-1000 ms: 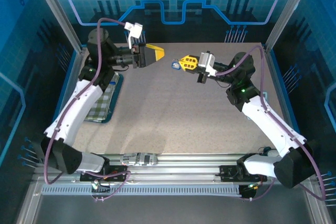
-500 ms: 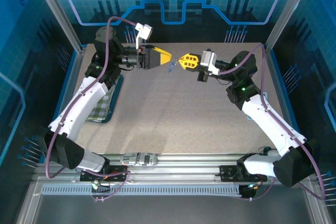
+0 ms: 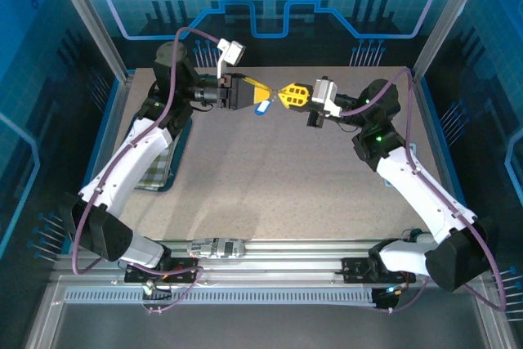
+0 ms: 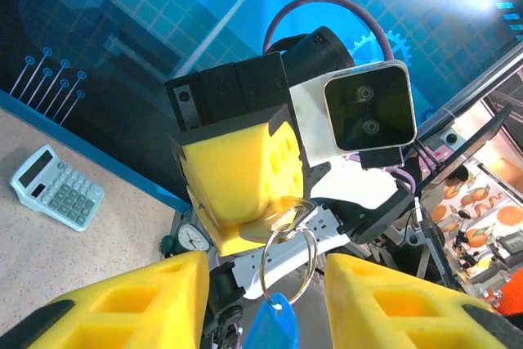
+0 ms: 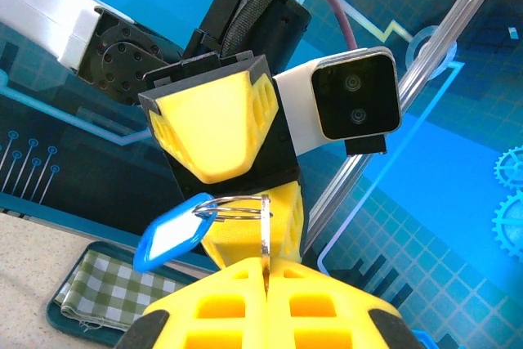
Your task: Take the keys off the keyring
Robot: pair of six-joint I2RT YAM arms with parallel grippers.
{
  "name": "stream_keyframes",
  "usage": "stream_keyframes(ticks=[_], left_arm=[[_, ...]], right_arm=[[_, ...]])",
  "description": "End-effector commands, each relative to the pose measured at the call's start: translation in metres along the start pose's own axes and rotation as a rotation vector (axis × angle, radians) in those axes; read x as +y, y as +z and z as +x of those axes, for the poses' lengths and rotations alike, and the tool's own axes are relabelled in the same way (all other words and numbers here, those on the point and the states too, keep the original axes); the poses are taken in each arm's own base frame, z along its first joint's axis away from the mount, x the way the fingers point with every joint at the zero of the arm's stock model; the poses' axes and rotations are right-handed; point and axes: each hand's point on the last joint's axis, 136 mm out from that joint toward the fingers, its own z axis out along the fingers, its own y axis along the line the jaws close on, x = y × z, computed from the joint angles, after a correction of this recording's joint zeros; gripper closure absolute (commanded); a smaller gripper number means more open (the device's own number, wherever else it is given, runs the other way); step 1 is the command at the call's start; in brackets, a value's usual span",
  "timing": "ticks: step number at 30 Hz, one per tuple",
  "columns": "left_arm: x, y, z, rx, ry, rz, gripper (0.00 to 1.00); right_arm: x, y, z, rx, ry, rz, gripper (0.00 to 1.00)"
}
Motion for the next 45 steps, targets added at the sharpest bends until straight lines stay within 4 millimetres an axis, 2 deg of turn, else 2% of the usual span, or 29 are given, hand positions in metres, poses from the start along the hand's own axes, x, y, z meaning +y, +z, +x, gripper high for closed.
stream_keyframes(ticks=[1, 7, 10, 15, 18, 23, 29, 36, 40, 42, 45], left_arm=[[-0.012, 0.003, -0.002, 0.022, 0.025, 0.036, 0.63], [-0.014, 0.005, -0.001, 0.031, 0.024, 0.049, 0.69], [-0.014, 0.006, 0.0, 0.037, 0.023, 0.054, 0.77], [-0.014, 0.006, -0.002, 0.026, 0.016, 0.06, 0.95], [-0.014, 0.006, -0.006, 0.002, 0.005, 0.067, 1.0], [-0.011, 0.004, -0.012, -0.051, -0.016, 0.076, 1.0], [-0.004, -0.009, -0.026, -0.154, -0.045, 0.075, 1.0], [0.001, -0.012, -0.029, -0.193, -0.048, 0.053, 1.0], [0.006, -0.012, -0.024, -0.179, -0.058, 0.034, 1.0], [0.011, -0.013, -0.02, -0.179, -0.069, 0.016, 0.83], [0.016, -0.022, -0.018, -0.2, -0.062, -0.009, 0.7]], right_arm=[[-0.006, 0.0, -0.016, -0.027, -0.037, -0.003, 1.0], [-0.004, 0.002, -0.014, -0.018, -0.039, -0.012, 1.0], [-0.004, 0.002, -0.015, -0.019, -0.044, -0.012, 1.0], [-0.006, 0.003, -0.014, -0.015, -0.062, 0.013, 1.0], [-0.005, 0.004, -0.013, -0.004, -0.089, 0.037, 1.0], [-0.004, 0.002, -0.014, -0.018, -0.108, 0.067, 1.0], [0.0, -0.004, -0.016, -0.037, -0.112, 0.09, 1.0], [0.011, -0.002, -0.014, -0.016, -0.127, 0.067, 1.0], [0.004, 0.0, -0.01, 0.007, -0.126, 0.103, 1.0], [0.002, -0.002, -0.011, 0.008, -0.123, 0.103, 1.0], [-0.001, -0.003, -0.01, 0.02, -0.115, 0.094, 1.0]])
